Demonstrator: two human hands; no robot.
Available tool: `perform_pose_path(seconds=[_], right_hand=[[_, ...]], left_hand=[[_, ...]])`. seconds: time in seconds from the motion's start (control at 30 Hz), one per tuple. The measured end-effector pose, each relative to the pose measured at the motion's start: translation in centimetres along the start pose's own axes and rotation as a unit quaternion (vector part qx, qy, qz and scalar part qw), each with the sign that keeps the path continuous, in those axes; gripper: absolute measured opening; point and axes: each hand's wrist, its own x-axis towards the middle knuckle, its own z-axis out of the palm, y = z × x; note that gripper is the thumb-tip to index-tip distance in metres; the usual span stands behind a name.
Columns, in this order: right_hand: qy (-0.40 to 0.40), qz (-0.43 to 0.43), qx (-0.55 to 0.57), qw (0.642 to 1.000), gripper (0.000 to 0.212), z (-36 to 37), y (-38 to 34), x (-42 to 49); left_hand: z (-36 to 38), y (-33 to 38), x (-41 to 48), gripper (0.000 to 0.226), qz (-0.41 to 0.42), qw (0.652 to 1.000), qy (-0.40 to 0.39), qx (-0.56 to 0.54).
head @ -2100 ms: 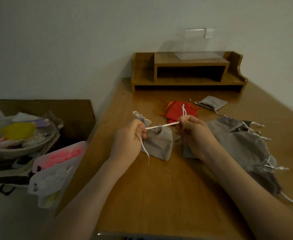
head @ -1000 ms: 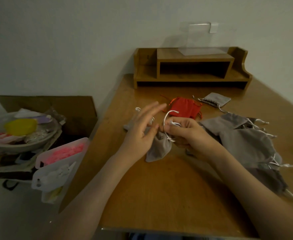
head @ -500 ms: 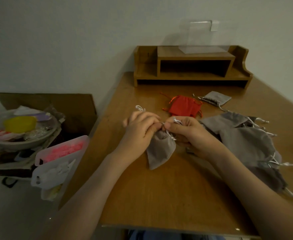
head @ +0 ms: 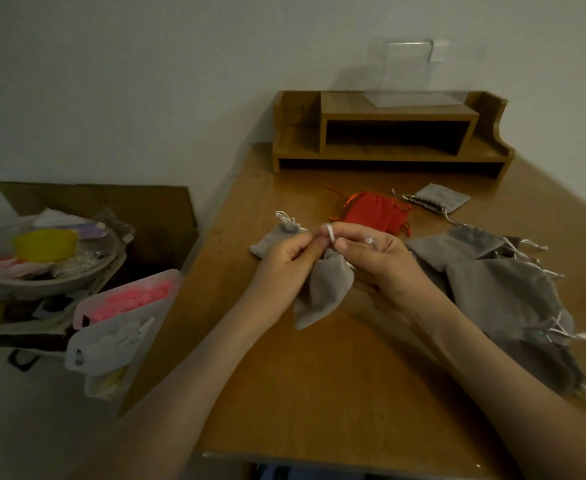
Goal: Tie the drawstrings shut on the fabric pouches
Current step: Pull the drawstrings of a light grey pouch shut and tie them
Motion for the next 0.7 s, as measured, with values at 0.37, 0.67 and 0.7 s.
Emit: perform_pose_path(seconds=[0.37,0.67,0.7], right_hand=[[0.004,-0.047,-0.123,0.991,0.024,0.7,-0.8,-0.6],[0.1,-0.105,-0.164,0.976,0.022,0.7,-0.5,-0.3],[0.107,-0.115,-0.162,0.974,0.02,0.8,-0.4,-0.4]], left_hand=[[-0.3,0.2,-0.2,0.021,-0.027,0.999,-0.023,0.031],[0.4,-0.4,0.0,0.011,0.126,0.97,0.106,0.178],[0.4,-0.4,0.0,0.011,0.133,0.968,0.1,0.187]])
